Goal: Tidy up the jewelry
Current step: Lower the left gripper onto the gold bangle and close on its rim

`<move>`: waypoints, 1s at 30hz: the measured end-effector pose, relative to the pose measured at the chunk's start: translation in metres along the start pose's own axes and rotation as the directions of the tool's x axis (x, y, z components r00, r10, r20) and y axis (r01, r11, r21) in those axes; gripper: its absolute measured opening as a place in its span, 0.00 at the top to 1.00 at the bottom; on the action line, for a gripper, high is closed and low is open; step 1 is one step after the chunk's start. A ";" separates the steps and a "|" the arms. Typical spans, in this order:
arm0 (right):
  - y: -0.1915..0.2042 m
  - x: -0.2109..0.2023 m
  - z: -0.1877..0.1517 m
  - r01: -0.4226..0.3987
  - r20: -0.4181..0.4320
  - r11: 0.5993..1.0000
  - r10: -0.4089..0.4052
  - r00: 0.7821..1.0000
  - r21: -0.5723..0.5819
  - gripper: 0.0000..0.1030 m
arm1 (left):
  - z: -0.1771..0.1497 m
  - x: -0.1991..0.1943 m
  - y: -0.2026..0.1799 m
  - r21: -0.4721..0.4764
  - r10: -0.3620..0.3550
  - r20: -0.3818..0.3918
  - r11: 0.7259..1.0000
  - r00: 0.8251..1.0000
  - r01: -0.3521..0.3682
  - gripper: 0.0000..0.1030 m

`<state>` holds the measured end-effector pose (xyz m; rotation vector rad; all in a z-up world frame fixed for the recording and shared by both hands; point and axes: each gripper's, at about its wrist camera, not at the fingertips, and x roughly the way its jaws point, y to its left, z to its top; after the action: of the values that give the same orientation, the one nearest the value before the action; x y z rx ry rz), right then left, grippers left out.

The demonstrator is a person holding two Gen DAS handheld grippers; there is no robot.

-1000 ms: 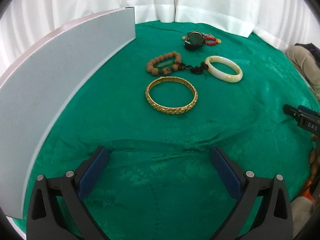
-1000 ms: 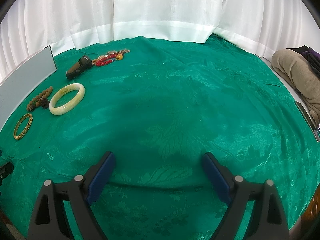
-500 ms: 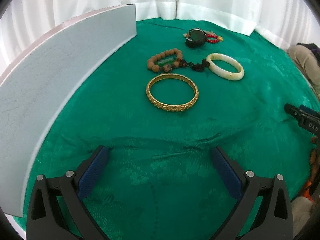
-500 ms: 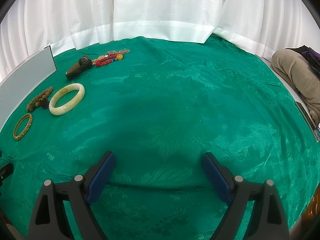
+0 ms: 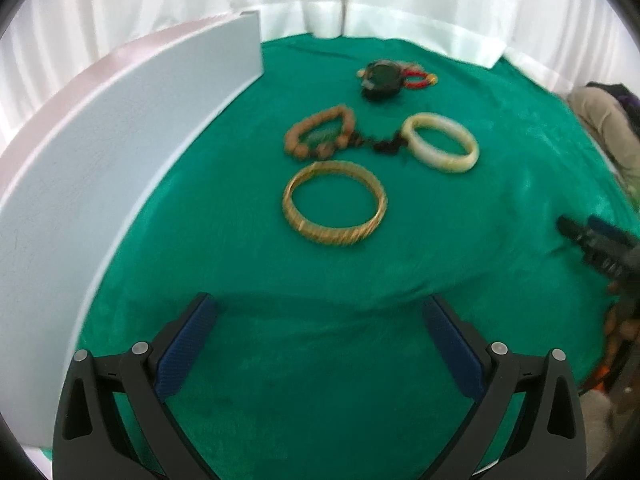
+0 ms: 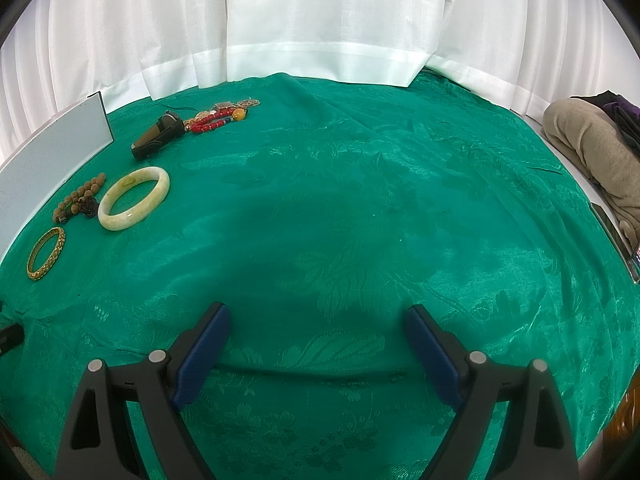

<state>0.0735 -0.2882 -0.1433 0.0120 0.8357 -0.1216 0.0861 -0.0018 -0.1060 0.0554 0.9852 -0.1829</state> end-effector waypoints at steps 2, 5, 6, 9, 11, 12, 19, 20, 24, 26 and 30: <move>0.000 0.000 0.000 0.000 0.000 1.000 0.000 1.000 0.000 0.11 | 0.016 0.001 -0.002 0.005 -0.033 -0.019 0.999 0.999 0.033 0.01; 0.000 0.000 0.000 0.000 0.000 1.000 0.000 1.000 0.000 0.11 | 0.040 0.016 -0.005 0.008 -0.074 -0.090 0.997 0.993 0.075 0.01; 0.000 0.000 0.000 0.000 0.000 1.000 0.000 1.000 0.000 0.11 | 0.046 0.021 -0.006 0.003 -0.080 -0.100 0.997 0.992 0.080 0.01; 0.000 0.000 0.000 -0.001 0.000 1.000 0.001 1.000 0.001 0.11 | 0.062 0.038 -0.007 0.006 -0.060 -0.122 0.998 0.991 0.061 0.01; 0.000 0.000 0.000 -0.001 0.000 1.000 0.001 1.000 0.001 0.11 | 0.069 0.049 -0.008 0.009 -0.038 -0.132 0.999 0.991 0.040 0.01; 0.000 0.000 0.000 -0.001 0.000 1.000 0.001 1.000 0.001 0.11 | 0.070 0.056 -0.009 0.013 -0.036 -0.146 0.999 0.989 0.039 0.01; 0.000 0.000 0.000 -0.002 0.000 1.000 0.002 1.000 0.001 0.11 | 0.066 0.073 -0.011 0.041 0.016 -0.171 0.999 0.985 -0.009 0.00; 0.000 0.000 0.000 -0.001 0.000 1.000 0.001 1.000 0.001 0.11 | 0.067 0.074 -0.010 0.042 0.015 -0.175 0.999 0.984 -0.008 0.00; 0.000 0.000 0.000 -0.002 0.000 1.000 0.002 1.000 0.001 0.11 | 0.071 0.075 -0.006 0.045 0.015 -0.202 0.999 0.979 -0.006 0.00; 0.000 0.000 0.000 -0.002 0.001 1.000 0.002 1.000 0.001 0.11 | 0.072 0.075 -0.005 0.044 0.013 -0.212 0.999 0.977 -0.004 0.00; 0.000 0.000 0.000 -0.002 0.001 1.000 0.002 1.000 0.001 0.11 | 0.074 0.066 -0.001 0.030 0.012 -0.164 1.000 0.986 -0.008 0.32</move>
<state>0.0733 -0.2880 -0.1433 0.0135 0.8349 -0.1200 0.1820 -0.0208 -0.1199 0.1034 1.1469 -0.1857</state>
